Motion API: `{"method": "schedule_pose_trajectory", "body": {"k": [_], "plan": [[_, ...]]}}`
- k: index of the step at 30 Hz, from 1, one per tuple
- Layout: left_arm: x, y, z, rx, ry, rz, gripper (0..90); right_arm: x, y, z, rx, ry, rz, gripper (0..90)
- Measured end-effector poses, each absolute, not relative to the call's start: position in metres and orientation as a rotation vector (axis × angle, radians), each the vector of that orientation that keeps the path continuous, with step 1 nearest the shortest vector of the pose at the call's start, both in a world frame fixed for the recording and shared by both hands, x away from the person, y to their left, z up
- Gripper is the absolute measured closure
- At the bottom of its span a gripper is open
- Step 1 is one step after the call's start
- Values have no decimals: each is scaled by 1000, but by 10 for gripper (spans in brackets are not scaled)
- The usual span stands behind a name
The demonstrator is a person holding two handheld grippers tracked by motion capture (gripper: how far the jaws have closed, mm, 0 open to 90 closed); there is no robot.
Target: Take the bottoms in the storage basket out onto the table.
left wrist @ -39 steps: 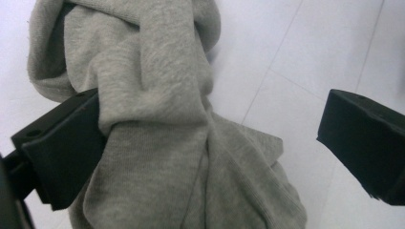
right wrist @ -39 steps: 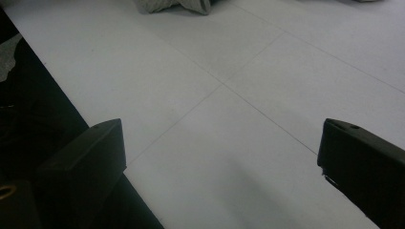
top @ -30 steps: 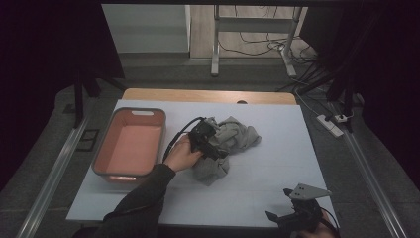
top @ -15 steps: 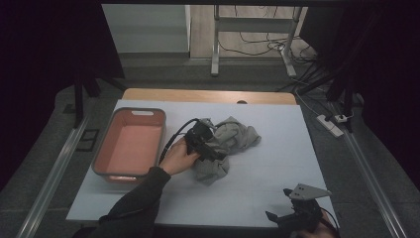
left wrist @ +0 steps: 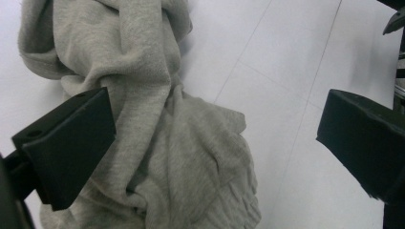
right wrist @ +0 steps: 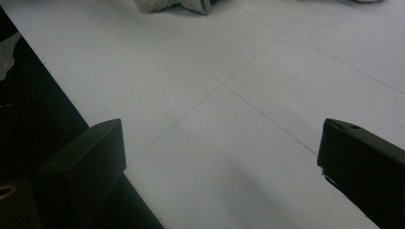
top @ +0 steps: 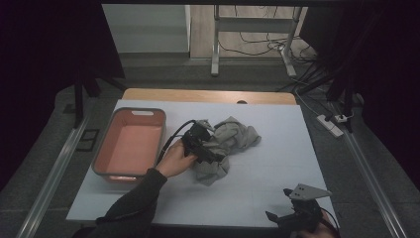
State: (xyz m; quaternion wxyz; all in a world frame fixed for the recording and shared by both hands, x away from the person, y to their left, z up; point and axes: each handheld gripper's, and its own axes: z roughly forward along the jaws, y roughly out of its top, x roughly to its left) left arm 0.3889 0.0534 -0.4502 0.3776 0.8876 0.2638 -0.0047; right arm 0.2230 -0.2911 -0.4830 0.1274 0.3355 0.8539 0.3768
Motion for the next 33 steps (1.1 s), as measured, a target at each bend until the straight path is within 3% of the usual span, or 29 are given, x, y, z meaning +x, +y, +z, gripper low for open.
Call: {"method": "schedule_pose_trajectory", "body": {"k": [20, 33], "plan": [[379, 61, -451, 2260, 681, 24, 0, 223, -291, -483, 967, 2486, 1099, 22], [376, 74, -447, 2203, 692, -20, 0, 222, -290, -483, 957, 2490, 1096, 22]]}}
